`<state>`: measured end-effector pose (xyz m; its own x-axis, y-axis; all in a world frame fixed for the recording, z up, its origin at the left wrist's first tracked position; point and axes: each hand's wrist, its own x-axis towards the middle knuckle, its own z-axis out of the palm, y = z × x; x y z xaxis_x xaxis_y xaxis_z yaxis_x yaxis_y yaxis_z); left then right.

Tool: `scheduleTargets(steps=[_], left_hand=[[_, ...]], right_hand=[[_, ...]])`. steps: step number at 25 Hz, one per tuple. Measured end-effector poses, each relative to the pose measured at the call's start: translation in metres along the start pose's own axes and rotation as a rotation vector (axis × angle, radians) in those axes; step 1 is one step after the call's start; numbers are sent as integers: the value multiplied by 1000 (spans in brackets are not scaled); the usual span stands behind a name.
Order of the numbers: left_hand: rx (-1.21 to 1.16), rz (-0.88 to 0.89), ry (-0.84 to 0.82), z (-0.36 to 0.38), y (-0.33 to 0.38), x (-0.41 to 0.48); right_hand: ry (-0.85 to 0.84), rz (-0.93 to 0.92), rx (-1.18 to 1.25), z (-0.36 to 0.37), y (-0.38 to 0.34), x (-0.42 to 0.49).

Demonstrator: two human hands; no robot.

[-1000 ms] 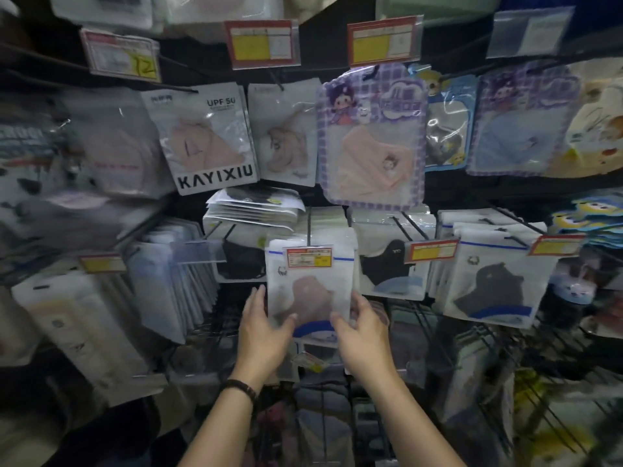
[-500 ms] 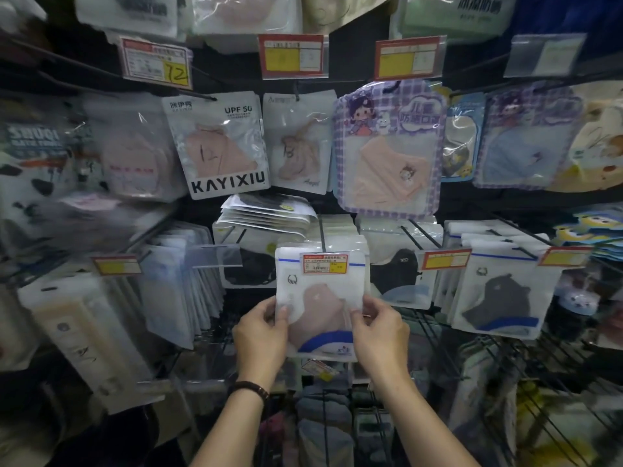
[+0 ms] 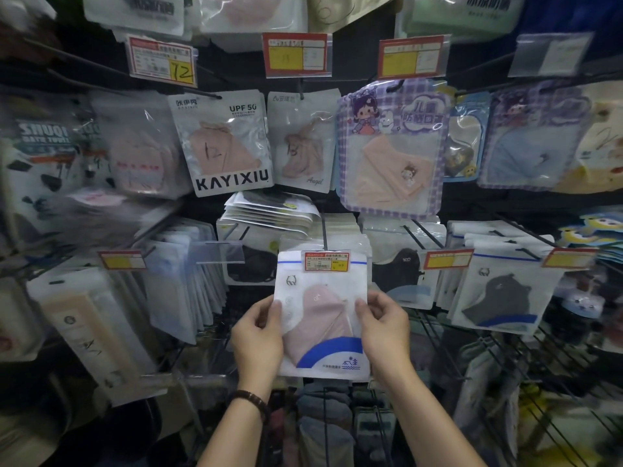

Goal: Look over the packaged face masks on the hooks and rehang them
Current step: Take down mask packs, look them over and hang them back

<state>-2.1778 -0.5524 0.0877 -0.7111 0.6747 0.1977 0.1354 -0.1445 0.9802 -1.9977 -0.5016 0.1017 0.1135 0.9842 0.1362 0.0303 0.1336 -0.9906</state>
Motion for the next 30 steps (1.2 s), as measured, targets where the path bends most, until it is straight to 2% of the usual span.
scheduleTargets(steps=[5,9,16,23,30], left_hand=[[-210,-41,-28,-8,-1,-2],[-249,10,-20,-15,-10,-22],[-301,-26,-96,-3,-21,-47],[-222,7,-277,56,-20,-87],[-166,3,-407,145,1,-141]], right_hand=[[46,-60,35,-6,5,-13],[96,-138,43,-14,11,-31],[186,-191,111,-35,14,-52],[410,-172,50,-112,29,-54],[530,-147,-92,-217,35,-29]])
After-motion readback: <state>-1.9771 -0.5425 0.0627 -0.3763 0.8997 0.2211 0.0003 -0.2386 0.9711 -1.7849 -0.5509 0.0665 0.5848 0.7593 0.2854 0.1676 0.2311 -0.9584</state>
